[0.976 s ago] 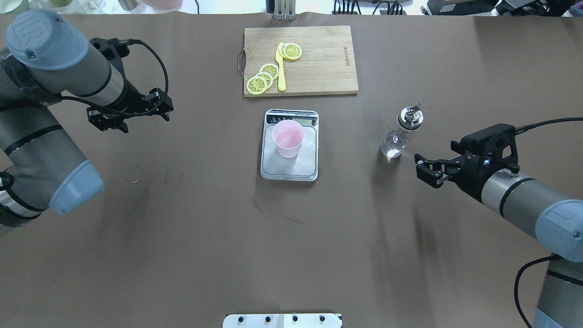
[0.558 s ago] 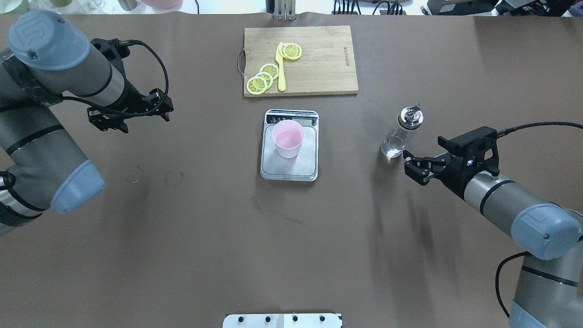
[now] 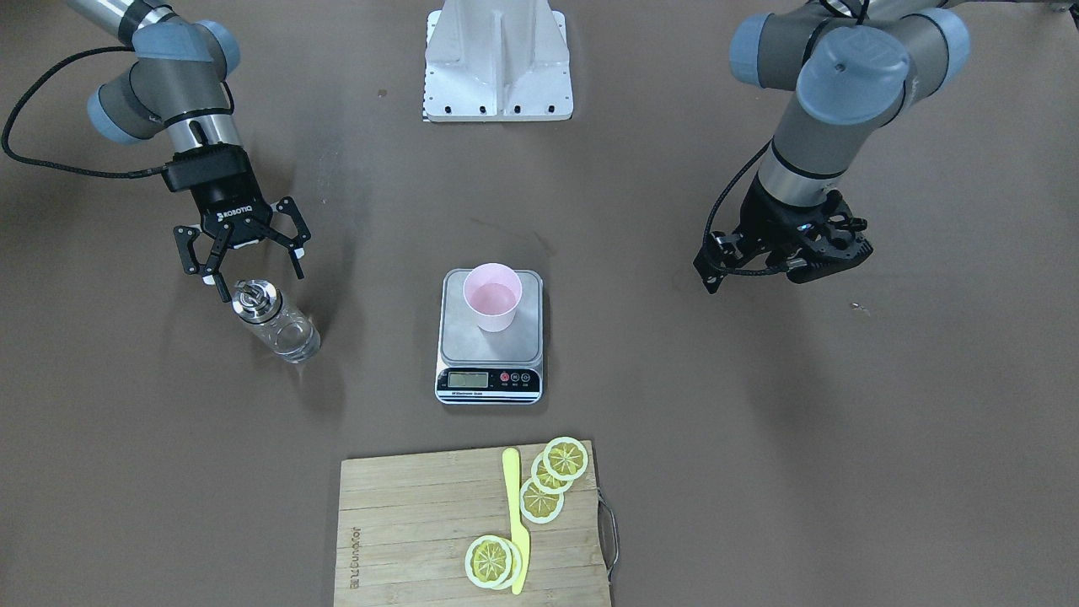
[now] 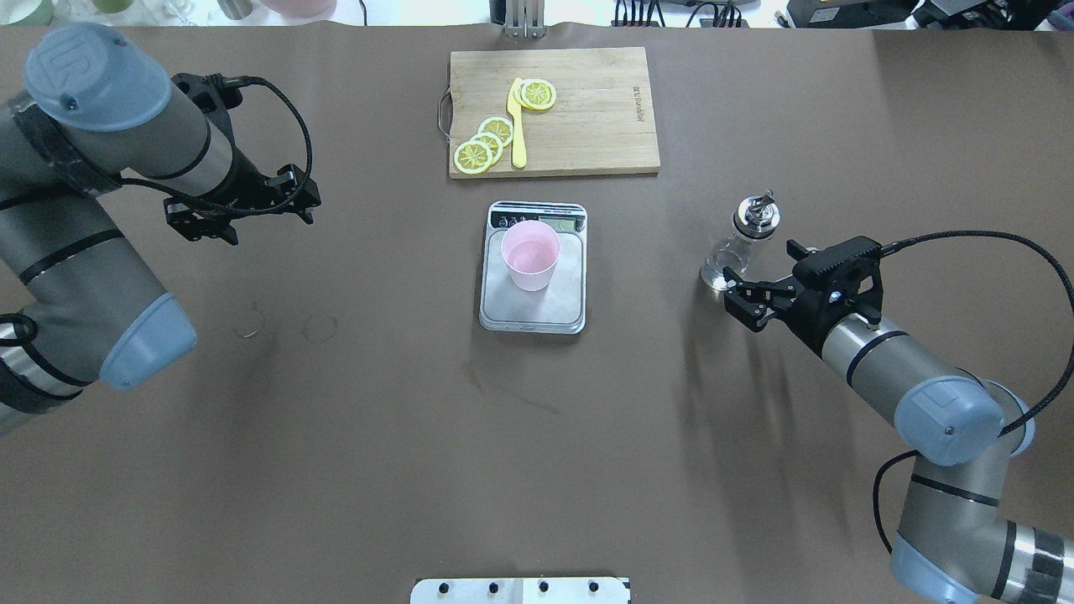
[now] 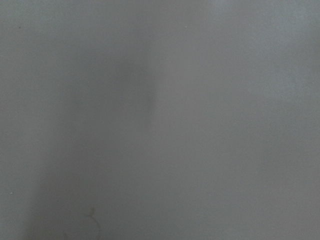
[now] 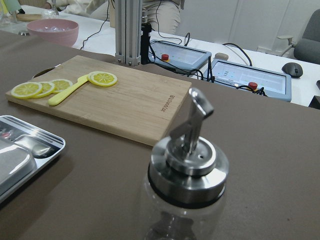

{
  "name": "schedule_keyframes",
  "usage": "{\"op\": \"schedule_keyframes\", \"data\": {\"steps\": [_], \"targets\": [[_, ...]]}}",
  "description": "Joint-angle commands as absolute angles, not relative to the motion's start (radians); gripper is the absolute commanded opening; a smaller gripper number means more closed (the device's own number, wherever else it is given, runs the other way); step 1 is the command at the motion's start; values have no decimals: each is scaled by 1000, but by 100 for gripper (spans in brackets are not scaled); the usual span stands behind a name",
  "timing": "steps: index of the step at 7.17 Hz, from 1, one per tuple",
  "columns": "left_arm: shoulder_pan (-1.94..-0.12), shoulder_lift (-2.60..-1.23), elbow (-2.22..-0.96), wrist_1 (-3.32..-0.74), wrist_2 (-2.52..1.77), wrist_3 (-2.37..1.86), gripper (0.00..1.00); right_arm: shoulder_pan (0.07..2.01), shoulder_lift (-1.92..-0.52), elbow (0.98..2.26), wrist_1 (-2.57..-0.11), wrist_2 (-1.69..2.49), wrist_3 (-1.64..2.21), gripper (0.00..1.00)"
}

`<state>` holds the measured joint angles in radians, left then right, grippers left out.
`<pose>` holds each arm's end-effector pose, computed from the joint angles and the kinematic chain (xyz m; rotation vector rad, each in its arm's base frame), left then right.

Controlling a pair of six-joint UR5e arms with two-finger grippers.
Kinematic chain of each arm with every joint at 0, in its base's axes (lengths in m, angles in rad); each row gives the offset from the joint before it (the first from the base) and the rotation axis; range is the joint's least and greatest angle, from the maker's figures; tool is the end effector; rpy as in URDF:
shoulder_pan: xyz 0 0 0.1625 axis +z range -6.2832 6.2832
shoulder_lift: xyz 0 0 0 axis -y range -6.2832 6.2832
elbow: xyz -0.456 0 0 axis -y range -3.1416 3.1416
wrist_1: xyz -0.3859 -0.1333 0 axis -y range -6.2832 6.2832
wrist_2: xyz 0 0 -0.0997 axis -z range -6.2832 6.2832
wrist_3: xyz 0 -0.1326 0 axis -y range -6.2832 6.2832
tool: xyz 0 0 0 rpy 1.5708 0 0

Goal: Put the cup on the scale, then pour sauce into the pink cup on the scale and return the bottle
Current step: 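Reach the right gripper to the glass sauce bottle and grasp it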

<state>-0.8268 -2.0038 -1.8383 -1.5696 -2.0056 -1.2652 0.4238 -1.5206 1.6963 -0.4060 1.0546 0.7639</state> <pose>0.3765 -0.5234 0.3555 0.0174 0.8076 -0.3408 -0.4086 -0.4024 0.4797 1.1046 -0.8121 0.0247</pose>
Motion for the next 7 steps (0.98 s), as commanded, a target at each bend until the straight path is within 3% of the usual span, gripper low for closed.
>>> {"op": "schedule_keyframes", "data": {"steps": [1, 7], "targets": [[-827, -2005, -1829, -1574, -2006, -1264, 98, 426, -1500, 1623, -313, 1049, 715, 99], [-827, -2005, -1789, -1612, -2005, -1261, 98, 475, -1385, 1537, -319, 1046, 699, 98]]}}
